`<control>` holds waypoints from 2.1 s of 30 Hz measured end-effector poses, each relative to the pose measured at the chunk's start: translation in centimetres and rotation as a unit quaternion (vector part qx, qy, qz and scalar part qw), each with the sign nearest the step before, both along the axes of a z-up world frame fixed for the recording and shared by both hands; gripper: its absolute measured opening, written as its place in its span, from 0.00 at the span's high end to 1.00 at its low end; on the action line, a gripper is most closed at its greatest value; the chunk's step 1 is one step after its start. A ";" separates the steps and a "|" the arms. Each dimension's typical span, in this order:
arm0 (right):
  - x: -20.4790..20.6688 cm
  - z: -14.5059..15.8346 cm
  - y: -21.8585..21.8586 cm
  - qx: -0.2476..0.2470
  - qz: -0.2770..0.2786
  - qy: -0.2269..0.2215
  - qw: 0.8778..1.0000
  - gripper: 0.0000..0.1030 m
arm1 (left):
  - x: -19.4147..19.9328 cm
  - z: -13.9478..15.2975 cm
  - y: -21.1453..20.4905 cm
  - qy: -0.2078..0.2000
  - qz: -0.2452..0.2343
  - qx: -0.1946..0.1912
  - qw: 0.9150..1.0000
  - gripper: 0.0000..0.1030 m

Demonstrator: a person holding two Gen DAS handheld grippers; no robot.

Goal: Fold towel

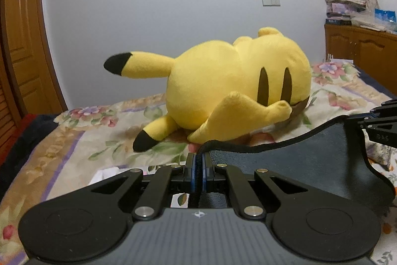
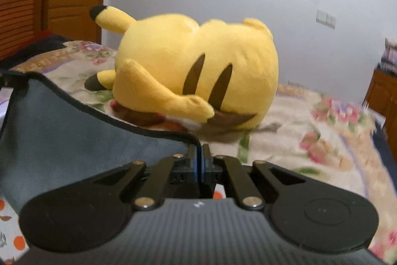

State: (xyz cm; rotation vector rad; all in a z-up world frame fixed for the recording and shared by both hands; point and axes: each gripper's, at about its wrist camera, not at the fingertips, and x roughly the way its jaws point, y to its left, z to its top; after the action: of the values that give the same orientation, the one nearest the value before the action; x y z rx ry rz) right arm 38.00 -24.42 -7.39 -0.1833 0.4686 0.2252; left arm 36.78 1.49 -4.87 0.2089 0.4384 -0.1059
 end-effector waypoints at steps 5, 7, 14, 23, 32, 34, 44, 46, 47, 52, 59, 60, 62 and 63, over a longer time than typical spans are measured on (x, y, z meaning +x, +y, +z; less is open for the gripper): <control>0.6 -1.3 0.4 -0.006 -0.009 0.022 1.000 0.97 | 0.9 -1.7 -0.1 0.012 0.008 -0.003 1.000 0.94; 0.7 -1.8 0.4 -0.006 -0.014 0.030 0.999 0.97 | 1.2 -2.4 0.0 0.023 0.009 -0.011 1.000 0.94; 1.1 -2.8 1.0 -0.016 -0.019 0.044 0.999 0.97 | 1.5 -3.8 0.1 0.032 0.017 -0.009 0.999 0.94; 1.3 -3.3 1.2 -0.016 -0.031 0.056 0.998 0.91 | 1.7 -4.6 0.0 0.043 0.019 -0.007 0.999 0.89; 0.5 -3.9 1.1 -0.012 -0.037 0.061 0.997 0.64 | 1.2 -5.1 0.0 0.049 0.017 -0.005 0.999 0.65; 0.2 -4.0 1.1 -0.009 -0.036 0.061 0.997 0.59 | 0.9 -5.3 0.0 0.053 0.014 -0.006 0.999 0.60; -1.9 -3.3 1.1 0.015 -0.032 0.069 0.997 0.43 | -1.2 -5.3 -0.5 0.065 0.007 -0.016 0.998 0.41; -2.4 -3.4 1.1 0.017 -0.030 0.073 0.997 0.39 | -1.6 -5.2 -0.7 0.070 0.004 -0.017 0.997 0.36; -2.7 -3.5 1.0 0.019 -0.031 0.075 0.996 0.37 | -1.8 -5.2 -0.7 0.071 0.003 -0.018 0.997 0.34; -4.4 -3.3 1.0 0.027 -0.033 0.075 0.996 0.21 | -3.2 -4.6 -1.3 0.078 -0.006 -0.020 0.997 0.27; -6.5 -2.4 0.9 0.035 -0.033 0.074 0.996 0.09 | -5.2 -3.9 -2.1 0.086 -0.018 -0.024 0.996 0.15; -6.8 -2.2 0.9 0.036 -0.034 0.073 0.996 0.06 | -5.4 -3.8 -2.2 0.087 -0.018 -0.024 0.996 0.13; -7.3 -2.0 0.8 0.036 -0.036 0.071 0.996 0.04 | -5.9 -3.7 -2.3 0.084 -0.015 -0.021 0.996 0.10; -7.6 -1.8 0.7 0.036 -0.037 0.069 0.996 0.04 | -6.2 -3.6 -2.4 0.082 -0.011 -0.019 0.996 0.08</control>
State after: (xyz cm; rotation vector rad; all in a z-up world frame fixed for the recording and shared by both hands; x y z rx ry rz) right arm 30.40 -23.74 -9.17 -0.0799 0.6022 0.1818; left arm 30.61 -0.86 -8.48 0.1673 0.5973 -0.1543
